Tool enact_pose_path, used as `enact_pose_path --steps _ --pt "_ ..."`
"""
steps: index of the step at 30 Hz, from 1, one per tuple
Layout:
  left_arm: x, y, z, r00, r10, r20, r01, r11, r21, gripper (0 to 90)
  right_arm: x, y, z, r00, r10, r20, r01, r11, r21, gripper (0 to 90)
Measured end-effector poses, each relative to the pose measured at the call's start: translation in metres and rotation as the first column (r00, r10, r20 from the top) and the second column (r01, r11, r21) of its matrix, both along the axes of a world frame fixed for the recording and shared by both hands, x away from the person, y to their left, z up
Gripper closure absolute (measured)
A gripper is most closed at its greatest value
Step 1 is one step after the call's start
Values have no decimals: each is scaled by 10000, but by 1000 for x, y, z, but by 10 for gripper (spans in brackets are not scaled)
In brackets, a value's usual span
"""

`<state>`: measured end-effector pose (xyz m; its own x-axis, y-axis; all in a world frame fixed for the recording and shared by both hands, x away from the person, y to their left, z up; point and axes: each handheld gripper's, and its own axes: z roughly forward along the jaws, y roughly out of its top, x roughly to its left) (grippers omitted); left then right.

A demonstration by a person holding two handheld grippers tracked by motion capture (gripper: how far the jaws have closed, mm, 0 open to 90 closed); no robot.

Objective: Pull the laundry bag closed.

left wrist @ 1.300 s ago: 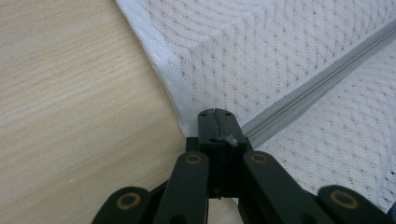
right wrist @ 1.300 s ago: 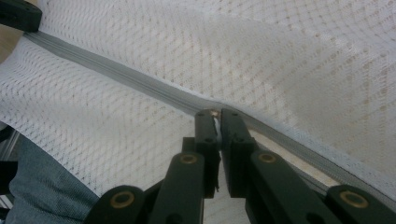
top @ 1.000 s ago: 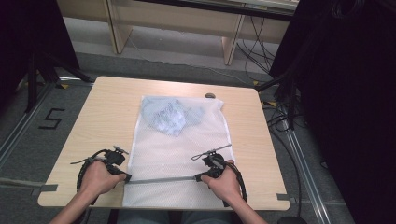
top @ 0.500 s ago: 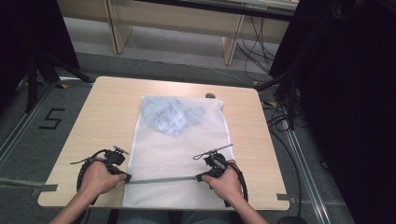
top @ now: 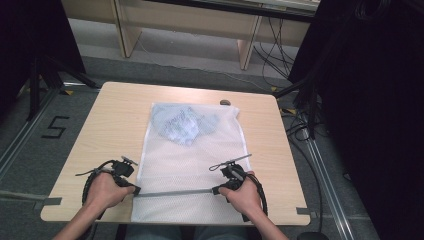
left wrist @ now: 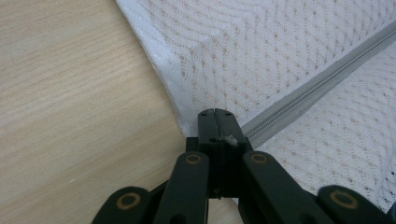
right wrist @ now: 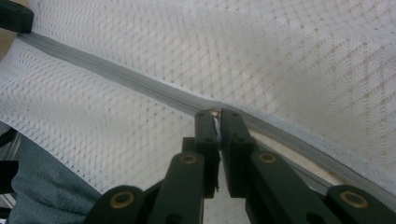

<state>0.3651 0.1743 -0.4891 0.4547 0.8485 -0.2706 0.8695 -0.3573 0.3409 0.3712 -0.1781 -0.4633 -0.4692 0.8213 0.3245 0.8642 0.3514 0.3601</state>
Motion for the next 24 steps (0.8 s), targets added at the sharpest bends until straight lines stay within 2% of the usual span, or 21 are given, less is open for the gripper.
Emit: enact_pose_path --steps 24 --pt "0 0 0 10000 80 -50 -80 10000 -28 900 2 -9 2 9999 -124 -82 123 9999 -119 869"
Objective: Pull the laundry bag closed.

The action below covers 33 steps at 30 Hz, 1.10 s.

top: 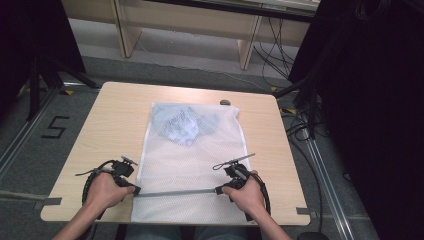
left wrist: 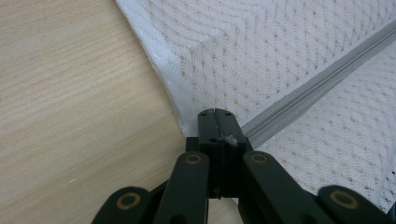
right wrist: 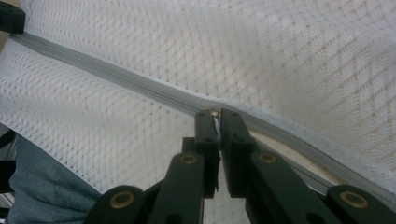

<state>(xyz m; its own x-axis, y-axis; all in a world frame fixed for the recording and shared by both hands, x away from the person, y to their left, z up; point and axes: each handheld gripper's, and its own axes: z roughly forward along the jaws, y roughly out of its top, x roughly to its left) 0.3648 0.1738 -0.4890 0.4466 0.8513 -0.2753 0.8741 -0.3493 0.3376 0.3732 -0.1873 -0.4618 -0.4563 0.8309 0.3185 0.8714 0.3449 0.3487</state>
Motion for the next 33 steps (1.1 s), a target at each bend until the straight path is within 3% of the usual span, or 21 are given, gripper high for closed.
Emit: enact_pose_path --steps 22,33 --pt "0 1 0 10000 -10 13 10 10000 -4 900 2 -6 2 9996 -231 -156 232 9997 23 869" --pt "0 1 0 10000 -21 20 21 10000 -5 900 4 -11 3 9998 -183 -1 183 9998 42 869"
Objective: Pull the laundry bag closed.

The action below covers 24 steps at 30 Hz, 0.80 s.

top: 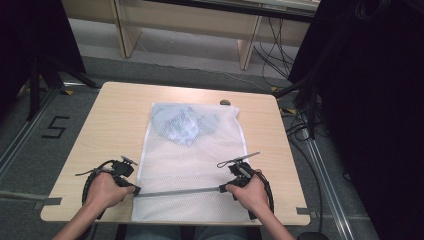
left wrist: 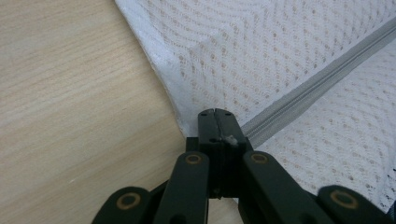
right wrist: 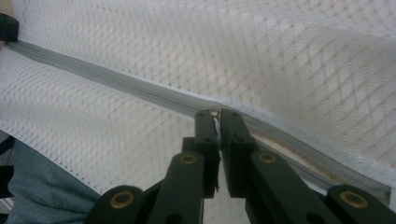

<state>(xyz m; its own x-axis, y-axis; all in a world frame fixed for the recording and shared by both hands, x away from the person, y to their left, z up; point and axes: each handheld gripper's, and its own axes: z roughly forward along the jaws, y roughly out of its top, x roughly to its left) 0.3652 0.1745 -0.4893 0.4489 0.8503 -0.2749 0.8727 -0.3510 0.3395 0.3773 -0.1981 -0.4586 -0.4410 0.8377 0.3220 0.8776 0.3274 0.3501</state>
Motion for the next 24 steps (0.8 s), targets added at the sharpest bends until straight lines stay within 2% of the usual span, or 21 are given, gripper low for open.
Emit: enact_pose_path --steps 3,10,12,21,23,24 --pt "0 0 0 10000 2 6 -2 10000 -20 900 0 0 1 9998 -155 -81 155 9999 -5 869" --pt "0 0 0 10000 5 -7 -5 10000 -15 900 1 -5 1 9999 -76 -94 77 9999 83 869" --pt "0 0 0 10000 -2 -3 2 10000 -13 900 0 -4 2 9992 -391 -120 391 9992 9 869" --pt "0 0 0 10000 18 -9 -18 10000 -12 900 2 -8 2 9998 -196 22 196 9998 26 869" --pt "0 0 0 10000 29 -11 -29 10000 -18 900 1 -8 3 9990 -436 -61 435 9990 -91 869" --pt "0 0 0 10000 18 -1 -18 10000 -19 900 2 -10 3 9998 -208 -34 208 9998 -6 869"
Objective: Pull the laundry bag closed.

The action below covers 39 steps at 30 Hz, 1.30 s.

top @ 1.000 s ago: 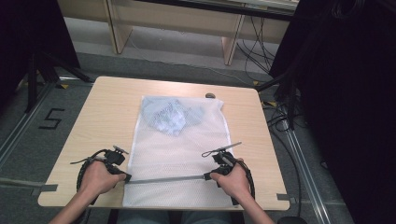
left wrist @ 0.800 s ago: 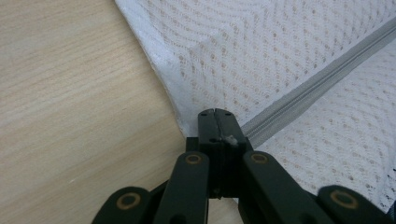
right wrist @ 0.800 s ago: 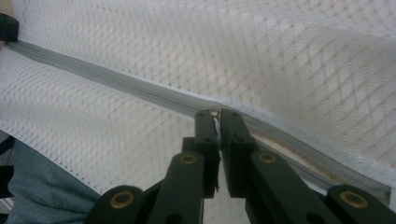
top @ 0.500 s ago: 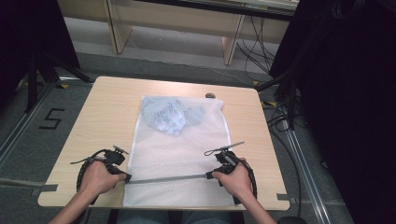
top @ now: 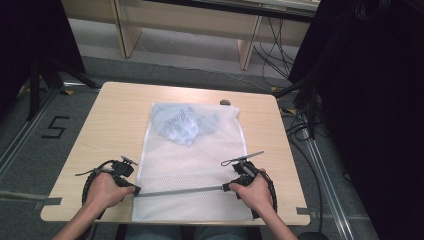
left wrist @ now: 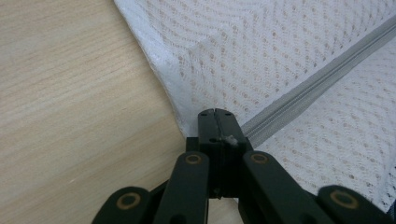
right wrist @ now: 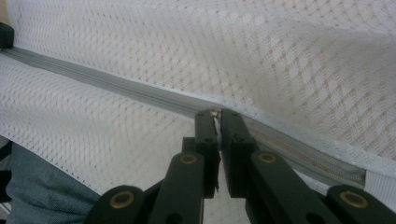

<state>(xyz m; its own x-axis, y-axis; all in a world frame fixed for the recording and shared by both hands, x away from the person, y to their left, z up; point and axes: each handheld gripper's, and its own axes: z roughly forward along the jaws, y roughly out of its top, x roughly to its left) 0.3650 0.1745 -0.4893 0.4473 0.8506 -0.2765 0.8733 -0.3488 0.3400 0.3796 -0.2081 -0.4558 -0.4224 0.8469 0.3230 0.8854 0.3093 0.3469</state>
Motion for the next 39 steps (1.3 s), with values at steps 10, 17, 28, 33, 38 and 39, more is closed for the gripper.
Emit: enact_pose_path --steps 10,17,28,33,38,39 --pt "0 0 0 10000 -15 0 15 10000 -5 900 0 -6 1 9998 -184 -4 184 9998 45 869" --pt "0 0 0 10000 -17 -5 17 10000 -5 900 0 -9 3 9994 -352 15 352 9993 93 869" --pt "0 0 0 10000 -3 2 3 10000 -11 900 -2 -11 9 9905 -1007 -932 1015 9948 42 869" --pt "0 0 0 10000 -5 16 5 10000 -15 900 1 -17 4 9984 -559 -84 560 9984 76 869" --pt "0 0 0 10000 -5 13 5 10000 -17 900 1 -19 6 9967 -752 -296 751 9972 -54 869" --pt "0 0 0 10000 -18 14 18 10000 -11 900 0 -19 7 9952 -915 -334 913 9958 -64 869"
